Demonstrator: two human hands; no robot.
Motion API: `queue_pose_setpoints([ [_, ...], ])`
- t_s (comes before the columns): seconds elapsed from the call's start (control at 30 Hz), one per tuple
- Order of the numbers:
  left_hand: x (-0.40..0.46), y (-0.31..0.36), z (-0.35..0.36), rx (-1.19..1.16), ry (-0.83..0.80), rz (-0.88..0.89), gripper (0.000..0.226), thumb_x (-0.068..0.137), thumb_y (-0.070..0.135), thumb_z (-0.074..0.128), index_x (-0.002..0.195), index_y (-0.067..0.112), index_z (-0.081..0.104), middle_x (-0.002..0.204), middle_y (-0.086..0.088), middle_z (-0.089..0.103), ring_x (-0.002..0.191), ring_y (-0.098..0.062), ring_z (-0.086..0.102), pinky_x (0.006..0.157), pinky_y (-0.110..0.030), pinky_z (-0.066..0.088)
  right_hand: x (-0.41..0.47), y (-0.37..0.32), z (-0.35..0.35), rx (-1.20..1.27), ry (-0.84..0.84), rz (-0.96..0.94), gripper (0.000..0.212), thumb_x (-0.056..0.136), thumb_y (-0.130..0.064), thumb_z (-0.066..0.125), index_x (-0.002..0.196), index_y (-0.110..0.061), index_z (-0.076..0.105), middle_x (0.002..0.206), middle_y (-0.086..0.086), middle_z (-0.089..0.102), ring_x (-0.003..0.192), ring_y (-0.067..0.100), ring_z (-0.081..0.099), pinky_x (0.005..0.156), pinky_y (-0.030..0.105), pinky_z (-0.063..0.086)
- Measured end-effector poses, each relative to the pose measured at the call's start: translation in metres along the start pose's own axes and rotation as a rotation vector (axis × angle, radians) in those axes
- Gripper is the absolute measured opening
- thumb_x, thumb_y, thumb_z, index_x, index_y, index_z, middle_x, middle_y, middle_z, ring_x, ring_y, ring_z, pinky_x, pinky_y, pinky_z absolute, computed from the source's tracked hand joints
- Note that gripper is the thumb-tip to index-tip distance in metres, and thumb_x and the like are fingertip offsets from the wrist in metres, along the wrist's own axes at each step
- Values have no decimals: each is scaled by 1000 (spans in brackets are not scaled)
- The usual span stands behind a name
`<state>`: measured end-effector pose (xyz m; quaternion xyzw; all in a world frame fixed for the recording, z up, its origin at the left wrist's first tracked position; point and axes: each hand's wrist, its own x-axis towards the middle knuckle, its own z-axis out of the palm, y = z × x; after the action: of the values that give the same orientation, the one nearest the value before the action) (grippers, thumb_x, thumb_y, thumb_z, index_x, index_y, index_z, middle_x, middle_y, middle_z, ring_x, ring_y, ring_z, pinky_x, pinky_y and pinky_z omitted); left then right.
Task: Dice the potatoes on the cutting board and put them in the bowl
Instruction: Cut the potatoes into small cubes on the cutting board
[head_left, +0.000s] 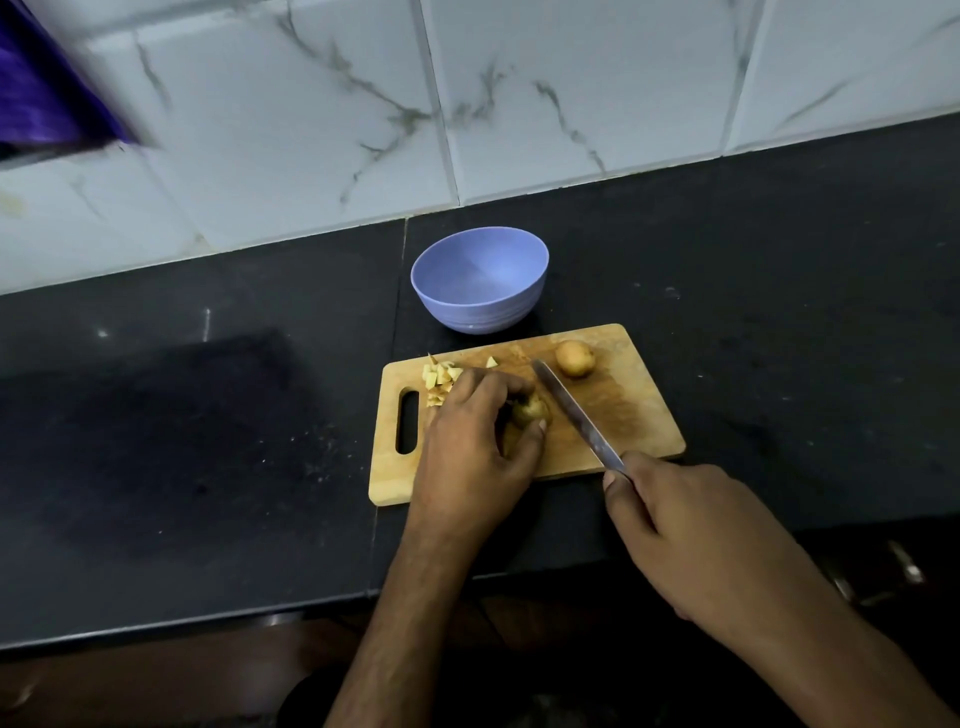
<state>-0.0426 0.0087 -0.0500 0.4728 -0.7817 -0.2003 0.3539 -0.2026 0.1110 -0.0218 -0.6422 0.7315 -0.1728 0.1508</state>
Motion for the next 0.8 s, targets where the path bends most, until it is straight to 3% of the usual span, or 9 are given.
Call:
queue_pose_setpoints([
  [0.1, -1, 1, -2, 16, 8, 28, 24, 84, 33, 76, 103, 31, 62, 101, 18, 55, 94, -4, 57, 84, -44, 53, -3, 1, 4, -40, 6, 0, 25, 102, -48, 29, 88, -35, 45, 65, -5, 55, 54, 8, 56, 51, 21, 42],
  [0.2, -2, 2, -2, 61, -5, 30, 28, 81, 42, 78, 100, 34, 59, 96, 18, 51, 88, -3, 53, 77, -38, 53, -6, -1, 5, -47, -25, 12, 26, 102, -49, 26, 94, -36, 47, 69, -6, 56, 55, 7, 56, 51, 20, 42],
  [0.3, -1, 2, -1, 70, -18, 75, 34, 83, 49, 74, 108, 32, 59, 105, 15, 51, 96, -6, 54, 78, -37, 53, -5, -1, 5, -48, -12, 33, 27, 101, -50, 26, 92, -36, 47, 68, -6, 56, 54, 7, 56, 51, 21, 44],
  [0.5, -3, -1, -2, -13, -68, 105, 27, 87, 28, 74, 111, 26, 62, 104, 15, 57, 97, -7, 58, 81, -37, 53, -3, -3, 4, -28, -56, 52, 28, 103, -48, 27, 105, -35, 52, 70, -7, 58, 55, 5, 59, 57, 21, 53],
  [0.67, -3, -2, -2, -69, -40, 46, 26, 85, 26, 80, 108, 27, 67, 100, 14, 59, 95, -5, 59, 80, -37, 54, -2, -8, -3, -59, -74, 35, 26, 103, -47, 29, 105, -34, 51, 68, -9, 54, 51, 3, 54, 47, 16, 39],
  [0.8, -2, -2, -2, -81, -34, 47, 22, 83, 24, 81, 102, 25, 69, 99, 13, 59, 94, -5, 59, 79, -38, 54, -4, -11, -9, -95, -86, 19, 27, 103, -47, 27, 107, -35, 50, 69, -8, 52, 56, 5, 52, 49, 18, 34],
])
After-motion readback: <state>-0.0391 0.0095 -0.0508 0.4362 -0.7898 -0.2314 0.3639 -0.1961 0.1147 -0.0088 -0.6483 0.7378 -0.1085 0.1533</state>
